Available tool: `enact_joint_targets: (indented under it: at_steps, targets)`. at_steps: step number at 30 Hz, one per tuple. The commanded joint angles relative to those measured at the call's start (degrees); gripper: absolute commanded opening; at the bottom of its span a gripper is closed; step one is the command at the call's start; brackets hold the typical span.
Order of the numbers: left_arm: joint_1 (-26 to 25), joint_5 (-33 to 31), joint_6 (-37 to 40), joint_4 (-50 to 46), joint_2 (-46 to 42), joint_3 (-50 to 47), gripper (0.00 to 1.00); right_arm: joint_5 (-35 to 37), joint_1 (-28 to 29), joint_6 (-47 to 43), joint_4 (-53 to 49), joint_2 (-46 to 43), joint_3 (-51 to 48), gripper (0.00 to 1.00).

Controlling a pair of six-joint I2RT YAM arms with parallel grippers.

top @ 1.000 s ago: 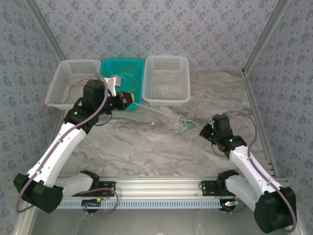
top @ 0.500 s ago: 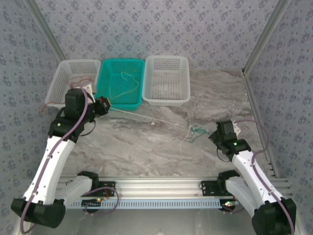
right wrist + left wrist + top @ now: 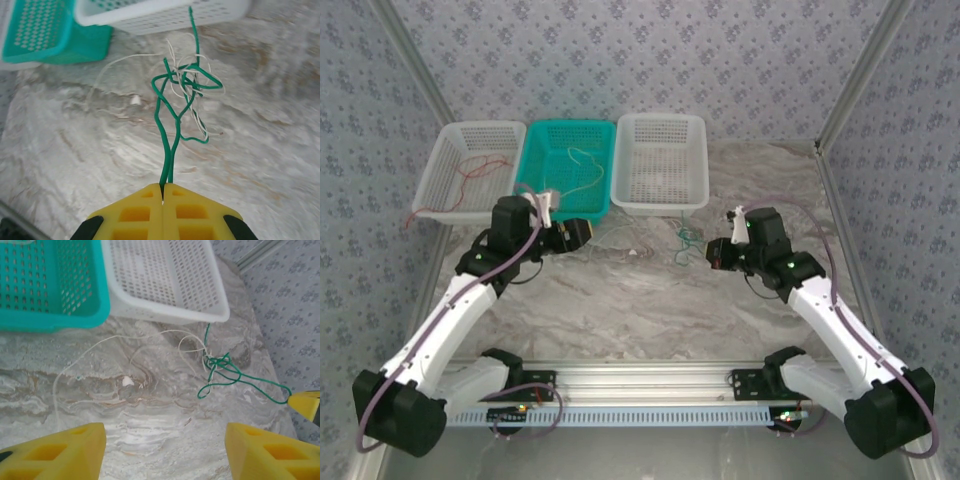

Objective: Untangle the cables

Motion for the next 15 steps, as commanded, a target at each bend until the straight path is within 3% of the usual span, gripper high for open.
enact_joint_targets:
  at_steps: [1,5,9,15]
  targets:
    - [-3.22,3.15,3.47,6.06,-3.65,1.38,0.66,-3.60,1.11,-3.15,-5.01,1.70,3.46,0.00]
    - [-12.66,3.90,2.95,10.74,0.77,1.70,0.68,-6.54,2.08,-2.19,-2.95,2.37,6.17,0.00]
    - [-20.77,-0.78,0.05,17.17,8.99,1.51,0.67,-6.31,2.63,2.24,-1.67,3.55,9.07,0.00]
    - [-22.91,-4.26,3.05,23.96,18.35,2.46,0.68,-6.56,3.63,5.11,-2.19,5.88,11.33,0.00]
